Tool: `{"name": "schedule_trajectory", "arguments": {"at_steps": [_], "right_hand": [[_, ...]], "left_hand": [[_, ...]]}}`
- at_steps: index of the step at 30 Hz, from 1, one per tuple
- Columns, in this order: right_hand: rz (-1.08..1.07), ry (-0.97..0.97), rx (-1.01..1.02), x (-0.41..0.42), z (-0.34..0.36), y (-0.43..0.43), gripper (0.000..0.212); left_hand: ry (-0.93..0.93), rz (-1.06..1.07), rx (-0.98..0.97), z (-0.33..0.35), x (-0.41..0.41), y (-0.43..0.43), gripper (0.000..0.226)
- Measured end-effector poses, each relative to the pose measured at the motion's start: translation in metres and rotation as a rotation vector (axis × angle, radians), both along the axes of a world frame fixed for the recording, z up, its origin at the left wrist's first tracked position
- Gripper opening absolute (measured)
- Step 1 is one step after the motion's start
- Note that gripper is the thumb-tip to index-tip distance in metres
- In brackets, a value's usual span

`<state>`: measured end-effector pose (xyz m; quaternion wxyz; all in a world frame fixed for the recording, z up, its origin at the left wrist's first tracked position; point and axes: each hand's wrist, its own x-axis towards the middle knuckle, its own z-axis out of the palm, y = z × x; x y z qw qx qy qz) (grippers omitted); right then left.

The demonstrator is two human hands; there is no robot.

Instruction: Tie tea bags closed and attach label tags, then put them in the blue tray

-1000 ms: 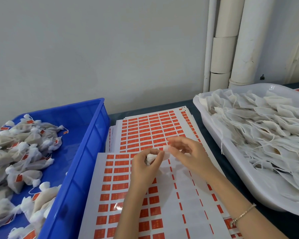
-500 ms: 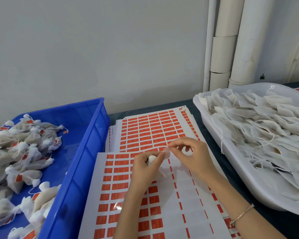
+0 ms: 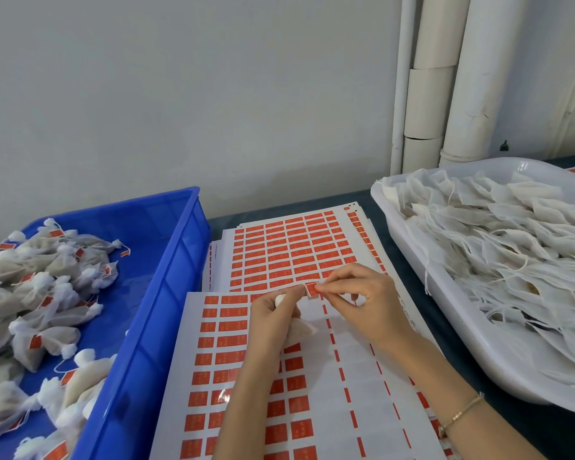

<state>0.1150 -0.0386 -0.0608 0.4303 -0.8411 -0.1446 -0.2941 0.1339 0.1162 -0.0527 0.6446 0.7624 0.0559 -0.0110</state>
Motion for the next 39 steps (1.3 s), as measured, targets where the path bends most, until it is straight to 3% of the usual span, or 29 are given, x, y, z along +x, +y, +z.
{"name": "schedule_trajectory", "arguments": {"at_steps": [11, 15, 18, 22, 39], "right_hand": [[-0.005, 0.102, -0.041, 0.003, -0.005, 0.001, 0.027], [0.003, 0.063, 0.124, 0.001, 0.001, 0.002, 0.019], [-0.017, 0.149, 0.203, 0.002, 0.004, 0.004, 0.022], [0.014, 0.260, 0.148, 0.003, 0.002, 0.005, 0.019], [0.013, 0.286, 0.129, 0.003, -0.001, 0.004, 0.019]], "left_hand": [[0.000, 0.015, -0.015, 0.000, 0.000, 0.003, 0.025], [-0.102, -0.030, 0.044, 0.000, -0.003, 0.001, 0.016], [-0.176, -0.121, 0.078, 0.001, -0.006, -0.002, 0.015], [-0.239, -0.192, 0.088, 0.002, -0.008, -0.002, 0.019], [-0.227, -0.165, 0.217, -0.009, -0.001, -0.003, 0.010]]}}
